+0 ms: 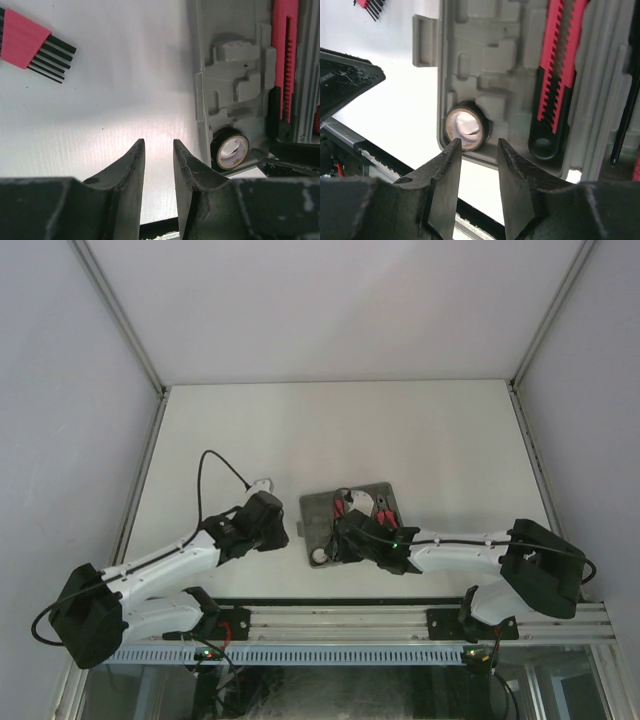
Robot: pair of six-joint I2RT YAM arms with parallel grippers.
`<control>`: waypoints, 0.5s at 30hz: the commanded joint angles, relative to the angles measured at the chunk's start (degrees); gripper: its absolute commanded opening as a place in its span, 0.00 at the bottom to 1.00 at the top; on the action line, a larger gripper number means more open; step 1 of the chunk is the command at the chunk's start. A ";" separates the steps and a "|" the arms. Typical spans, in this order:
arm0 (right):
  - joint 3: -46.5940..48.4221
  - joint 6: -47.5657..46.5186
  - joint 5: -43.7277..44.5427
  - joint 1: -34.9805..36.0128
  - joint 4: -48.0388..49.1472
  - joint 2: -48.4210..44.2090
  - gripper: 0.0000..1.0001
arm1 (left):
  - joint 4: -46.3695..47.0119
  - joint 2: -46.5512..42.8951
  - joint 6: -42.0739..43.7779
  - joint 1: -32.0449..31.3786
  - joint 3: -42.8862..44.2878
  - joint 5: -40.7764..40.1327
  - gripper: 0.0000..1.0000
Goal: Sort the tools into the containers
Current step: Adjust the engineering item in the storage box.
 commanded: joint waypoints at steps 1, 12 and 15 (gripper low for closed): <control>9.62 -5.68 0.56 0.70 -7.27 2.78 0.36 | 7.00 -4.06 0.89 2.51 -2.97 4.41 0.33; 22.76 -9.17 3.45 3.70 -22.21 11.55 0.43 | 10.64 -9.11 -1.72 6.48 -10.32 5.80 0.32; 24.78 -9.61 3.85 4.18 -24.19 13.07 0.44 | 11.17 -9.33 -1.93 6.85 -11.15 6.24 0.32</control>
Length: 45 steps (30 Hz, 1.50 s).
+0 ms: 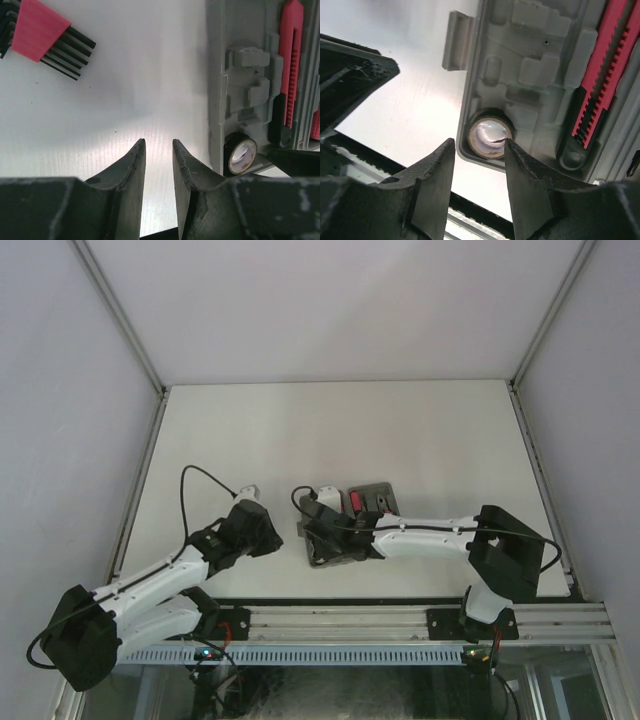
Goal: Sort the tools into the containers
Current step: Adjust the engineering item in the storage box.
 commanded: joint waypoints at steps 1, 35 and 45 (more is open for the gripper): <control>4.02 -2.07 2.20 0.96 -6.07 1.68 0.45 | 3.57 -1.38 -1.19 0.90 -1.71 1.71 0.32; 11.42 -6.34 1.56 2.16 -10.54 4.77 0.53 | 6.00 -1.72 -0.07 2.66 -3.55 2.72 0.32; 12.62 -5.92 1.82 2.43 -12.69 7.37 0.47 | 7.05 -0.67 -0.13 2.66 -3.70 3.78 0.31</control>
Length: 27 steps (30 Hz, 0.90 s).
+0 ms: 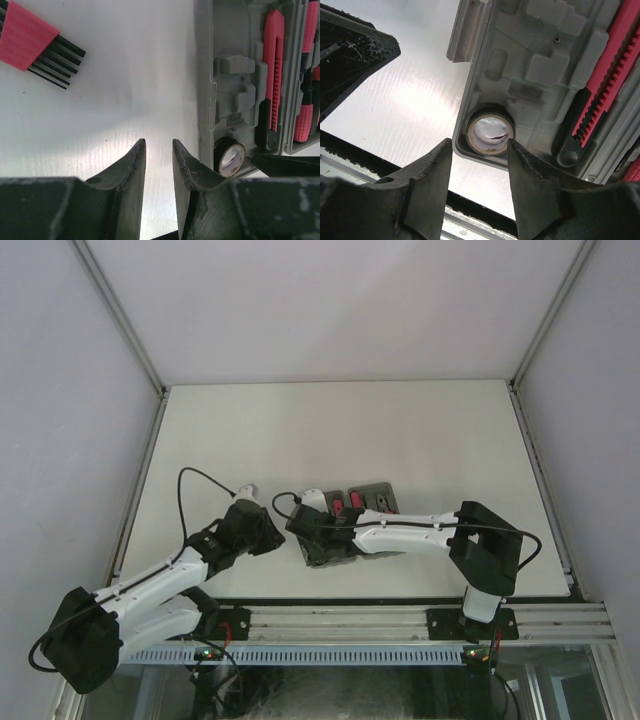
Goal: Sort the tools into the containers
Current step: Adjust the engineering item in the storage box.
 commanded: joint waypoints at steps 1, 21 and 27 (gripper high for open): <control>2.85 -0.26 0.92 0.57 -1.10 0.39 0.47 | 2.43 -0.03 0.37 0.48 -1.22 0.95 0.32; 3.07 -0.44 1.49 0.57 -2.15 2.11 0.38 | 3.27 1.04 0.37 0.47 -1.09 1.96 0.29; 3.07 -0.59 2.29 0.57 -1.79 0.92 0.39 | 3.49 1.23 0.28 0.46 -0.92 2.13 0.29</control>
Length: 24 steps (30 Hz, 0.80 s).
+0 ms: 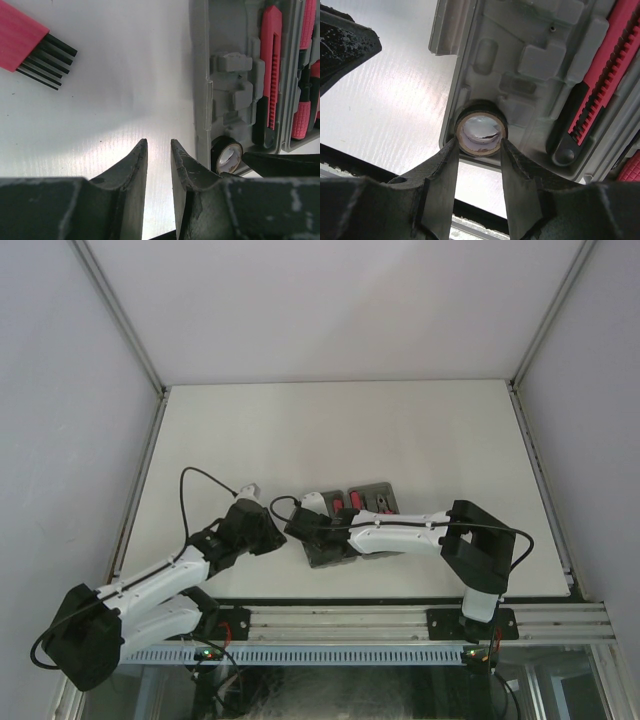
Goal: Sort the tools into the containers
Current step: Adjust the engineering item in the storage box.
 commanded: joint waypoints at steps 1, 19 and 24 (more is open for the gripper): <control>2.22 -0.56 2.15 0.37 0.67 -1.58 0.39 | 2.35 0.20 0.28 0.46 -0.86 0.79 0.29; 4.33 -1.93 1.47 -0.85 1.74 -0.35 0.39 | 2.93 1.12 0.33 0.48 -0.81 1.07 0.27; 4.33 -1.71 1.92 -1.03 1.03 0.01 0.39 | 3.01 1.37 0.37 0.47 -0.66 1.13 0.27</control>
